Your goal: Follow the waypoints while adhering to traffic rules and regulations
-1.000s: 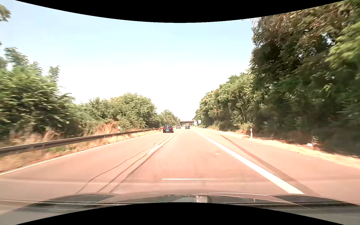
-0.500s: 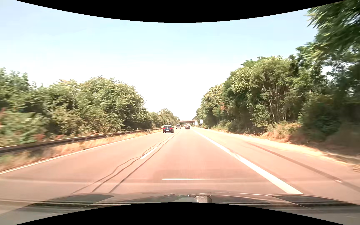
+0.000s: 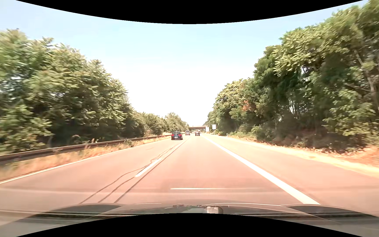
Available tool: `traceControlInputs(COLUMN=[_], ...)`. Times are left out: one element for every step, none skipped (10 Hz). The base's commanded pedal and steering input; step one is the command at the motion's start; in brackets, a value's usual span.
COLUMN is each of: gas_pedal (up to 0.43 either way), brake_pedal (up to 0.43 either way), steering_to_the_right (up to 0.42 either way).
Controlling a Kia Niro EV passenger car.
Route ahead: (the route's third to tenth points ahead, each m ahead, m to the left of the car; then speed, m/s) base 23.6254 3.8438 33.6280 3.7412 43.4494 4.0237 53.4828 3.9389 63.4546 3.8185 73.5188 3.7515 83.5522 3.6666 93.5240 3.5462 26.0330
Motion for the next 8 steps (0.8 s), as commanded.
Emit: traceControlInputs(gas_pedal=[0.157, 0.15, 0.138, 0.138, 0.138, 0.138, 0.138, 0.138], brake_pedal=[0.0, 0.0, 0.0, 0.0, 0.0, 0.0, 0.0, 0.0], steering_to_the_right=[-0.001, -0.001, -0.001, -0.001, -0.001, -0.001, -0.001, -0.001])
